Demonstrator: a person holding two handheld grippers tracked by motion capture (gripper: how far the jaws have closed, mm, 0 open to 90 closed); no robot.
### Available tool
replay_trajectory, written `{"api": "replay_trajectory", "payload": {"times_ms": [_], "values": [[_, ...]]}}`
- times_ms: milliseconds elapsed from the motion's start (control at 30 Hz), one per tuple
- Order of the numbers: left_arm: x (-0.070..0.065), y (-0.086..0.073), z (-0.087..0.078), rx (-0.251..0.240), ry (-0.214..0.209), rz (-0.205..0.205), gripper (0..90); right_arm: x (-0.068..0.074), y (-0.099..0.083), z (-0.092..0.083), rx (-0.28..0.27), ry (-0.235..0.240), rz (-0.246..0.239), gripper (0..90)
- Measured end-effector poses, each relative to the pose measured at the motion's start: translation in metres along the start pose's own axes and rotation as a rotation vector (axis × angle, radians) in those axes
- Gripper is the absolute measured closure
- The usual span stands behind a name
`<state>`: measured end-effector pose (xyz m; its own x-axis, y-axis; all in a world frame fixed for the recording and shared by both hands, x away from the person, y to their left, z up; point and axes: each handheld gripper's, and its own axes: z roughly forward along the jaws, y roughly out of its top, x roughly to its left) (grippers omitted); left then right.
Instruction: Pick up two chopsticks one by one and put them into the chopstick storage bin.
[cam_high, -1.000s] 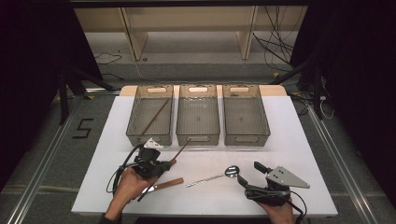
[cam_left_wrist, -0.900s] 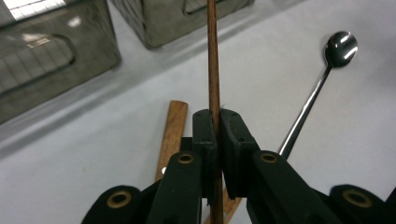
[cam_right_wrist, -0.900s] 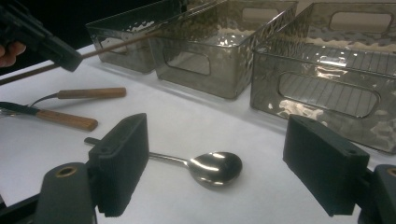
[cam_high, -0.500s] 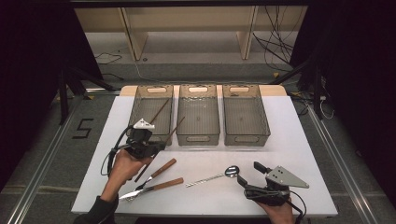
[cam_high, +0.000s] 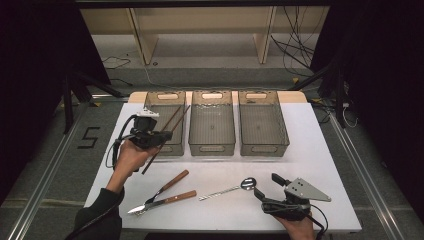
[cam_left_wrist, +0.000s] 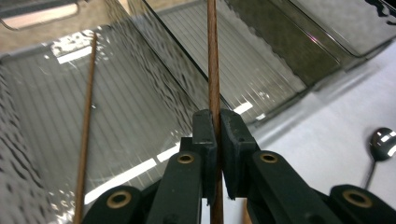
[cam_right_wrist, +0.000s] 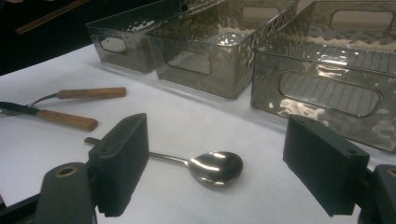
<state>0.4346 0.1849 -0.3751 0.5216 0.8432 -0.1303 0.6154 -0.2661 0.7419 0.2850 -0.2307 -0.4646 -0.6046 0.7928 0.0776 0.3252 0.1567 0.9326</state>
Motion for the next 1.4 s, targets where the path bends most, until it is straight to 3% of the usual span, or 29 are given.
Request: {"api": "replay_trajectory", "payload": {"times_ms": [800,1400], "values": [[0.05,0.045,0.034,0.015,0.079,-0.001,84.8,0.0,0.0,0.0,-0.003,0.001,0.002,23.2],[0.075,0.052,0.057,0.027,0.129,0.015,84.8,-0.001,0.0,0.0,-0.002,0.005,0.005,23.2]]}}
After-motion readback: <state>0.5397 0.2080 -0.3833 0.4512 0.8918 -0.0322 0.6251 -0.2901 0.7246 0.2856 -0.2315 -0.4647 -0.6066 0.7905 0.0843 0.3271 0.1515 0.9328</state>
